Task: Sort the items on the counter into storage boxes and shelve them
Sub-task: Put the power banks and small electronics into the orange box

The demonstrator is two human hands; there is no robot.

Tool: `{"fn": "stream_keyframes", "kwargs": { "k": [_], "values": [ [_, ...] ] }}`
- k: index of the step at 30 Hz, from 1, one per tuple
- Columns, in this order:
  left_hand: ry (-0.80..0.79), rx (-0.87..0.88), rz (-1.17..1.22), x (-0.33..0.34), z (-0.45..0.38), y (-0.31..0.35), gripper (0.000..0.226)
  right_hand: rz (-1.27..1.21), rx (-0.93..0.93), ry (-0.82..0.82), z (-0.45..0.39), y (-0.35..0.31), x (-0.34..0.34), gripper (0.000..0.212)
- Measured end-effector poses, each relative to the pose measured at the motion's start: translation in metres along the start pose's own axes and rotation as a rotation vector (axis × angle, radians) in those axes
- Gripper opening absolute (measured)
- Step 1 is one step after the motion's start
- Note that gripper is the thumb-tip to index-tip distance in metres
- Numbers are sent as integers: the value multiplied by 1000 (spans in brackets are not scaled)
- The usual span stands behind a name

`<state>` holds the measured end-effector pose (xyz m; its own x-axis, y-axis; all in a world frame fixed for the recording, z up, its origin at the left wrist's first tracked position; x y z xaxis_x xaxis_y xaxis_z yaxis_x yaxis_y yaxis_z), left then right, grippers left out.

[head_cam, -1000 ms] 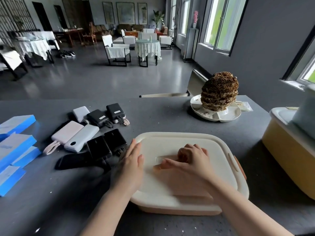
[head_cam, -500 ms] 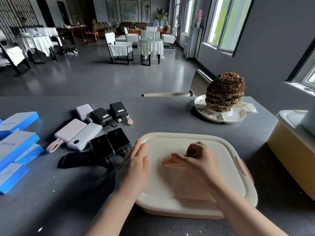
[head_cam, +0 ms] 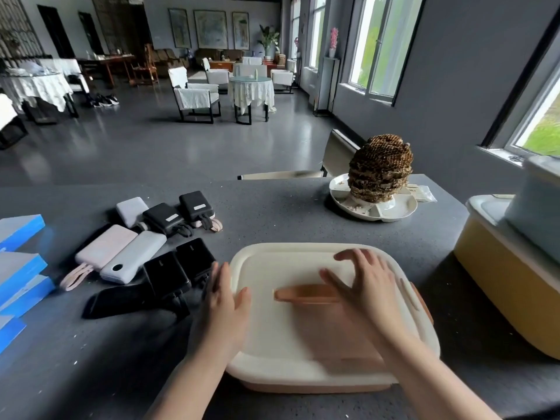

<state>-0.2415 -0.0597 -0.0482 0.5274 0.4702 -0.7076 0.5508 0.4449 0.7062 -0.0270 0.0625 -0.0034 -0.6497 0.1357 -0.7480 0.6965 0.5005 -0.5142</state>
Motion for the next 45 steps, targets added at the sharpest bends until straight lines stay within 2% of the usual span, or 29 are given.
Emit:
{"fn": "stream_keyframes", "kwargs": {
  "k": [3, 5, 8, 10, 14, 17, 20, 23, 27, 30, 33, 38, 41, 43, 45],
  "values": [
    [-13, -64, 92, 0, 3, -11, 61, 405, 125, -91, 19, 55, -29, 61],
    [-24, -117, 216, 2, 6, -19, 62, 403, 269, -117, 39, 79, -38, 67],
    [-57, -210, 490, 10, 5, -22, 71, 26, 373, -110, 58, 85, -35, 62],
    [-50, -230, 599, 7, 0, -25, 55, -209, 437, -50, 62, 84, -33, 59],
    [-24, -267, 623, -10, -22, -40, 40, -386, 476, 36, 63, 69, -16, 54],
    [12, -258, 603, -30, -35, -42, 35, -433, 446, 28, 53, 50, -4, 37],
    [79, -202, 599, -47, -35, -29, 40, -501, 416, 67, 42, 41, -10, 16],
    [114, -89, 697, -60, -34, 6, 39, -663, 456, 120, 42, 47, -29, 21],
    [-3, 143, 749, -49, -39, 88, 43, -930, 669, 263, 60, 89, -62, 29],
    [-219, 276, 630, -10, -42, 153, 34, -1066, 852, 347, 90, 130, -81, 34],
    [-415, 392, 414, 49, -43, 205, 33, -1220, 973, 478, 132, 162, -93, 25],
    [-474, 607, -141, 165, -33, 255, 51, -1265, 1048, 739, 197, 194, -87, 25],
    [-540, 719, -403, 216, -5, 258, 58, -1218, 1118, 870, 213, 205, -69, 31],
    [-562, 781, -530, 240, 15, 250, 59, -1121, 1160, 914, 215, 210, -59, 31],
    [-659, 814, -660, 261, 38, 234, 62, -997, 1163, 901, 215, 216, -51, 31]
  ]
}}
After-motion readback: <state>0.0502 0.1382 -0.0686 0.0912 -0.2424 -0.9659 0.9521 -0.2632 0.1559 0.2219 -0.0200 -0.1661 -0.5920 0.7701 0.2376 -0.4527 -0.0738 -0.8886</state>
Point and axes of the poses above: each hand's wrist, its own z-axis away from the middle knuckle, its own x-axis out of the palm, y = z × x, the point moved 6 cm from there along -z, towards the middle knuckle, and after that the axes turned 2 degrees about -x, right-handed, at the moved point
